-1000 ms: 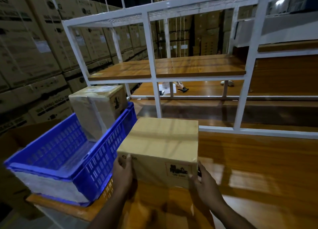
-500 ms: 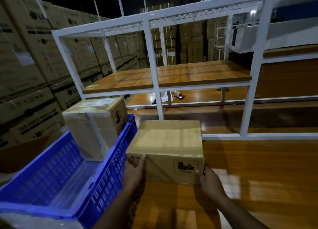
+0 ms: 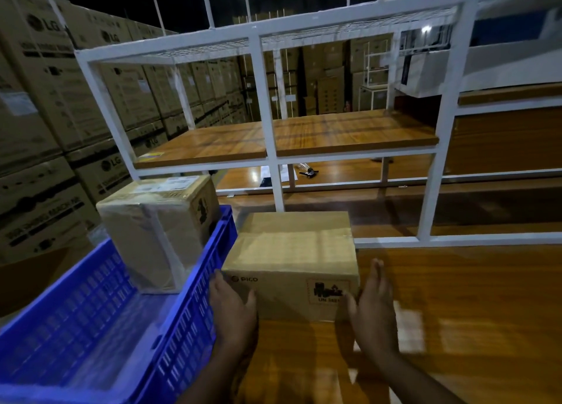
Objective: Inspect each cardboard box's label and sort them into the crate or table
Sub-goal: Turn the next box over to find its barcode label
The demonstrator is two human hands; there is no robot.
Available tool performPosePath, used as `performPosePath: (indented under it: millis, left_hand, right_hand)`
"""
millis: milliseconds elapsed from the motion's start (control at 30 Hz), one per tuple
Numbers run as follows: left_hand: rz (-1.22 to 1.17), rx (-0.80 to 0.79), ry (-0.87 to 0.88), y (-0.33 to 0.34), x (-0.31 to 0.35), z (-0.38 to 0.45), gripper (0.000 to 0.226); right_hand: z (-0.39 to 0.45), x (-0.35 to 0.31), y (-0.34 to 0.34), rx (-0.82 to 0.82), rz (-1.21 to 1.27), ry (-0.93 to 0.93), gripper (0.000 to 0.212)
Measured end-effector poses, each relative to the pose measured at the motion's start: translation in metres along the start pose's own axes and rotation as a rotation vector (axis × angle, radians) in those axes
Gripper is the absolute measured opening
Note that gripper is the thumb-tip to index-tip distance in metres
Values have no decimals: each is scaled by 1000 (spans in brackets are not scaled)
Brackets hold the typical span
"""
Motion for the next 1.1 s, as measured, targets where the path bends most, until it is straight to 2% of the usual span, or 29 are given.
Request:
performPosePath:
  millis: [67,100,133,200,300,433,600,733,833,1100]
  left_hand:
    - [99,137,238,-7,20,-10,94]
    - [137,149,368,-6,29,-14,92]
    - [189,126,469,-2,35,-15,88]
    - [315,42,577,6,40,-11,80]
    - [470,-55,589,18,33,-2,77]
    - [531,-86,597,24,27,0,87]
    - [575,-93,619,22,30,0,92]
    - [587,-125,637,18,33,3,92]
    - [578,-137,662,14,37,4,88]
    - [445,-120,703,6,43,-23,73]
  right_hand:
    - [1,-25,-4,46,-122,-283,86]
    - [3,-36,-2,36,-194,-412,82]
    - [7,-42,3,-2,-283,-493,79]
    - [13,-50,11,-107,-399,-519,74]
    - [21,-43,20,-230,-450,-433,76]
    - [26,-30,24,-218,-480,-463,90]
    - [27,-30,24,-240,-505,-463,92]
    - [27,-41,19,-255,-483,-432,70]
    - [25,-49,13,-205,-502,-453,62]
    - [-7,-71,9,-290,-235,-581,48]
Point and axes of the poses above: each hand's wrist, its own z-axis towards the middle knuckle, its own y-axis out of the palm, x = y × z, the point moved 3 cm from there along z, towards the middle knuckle, and after that the axes turned 10 degrees about z, right-handed, at the moved point
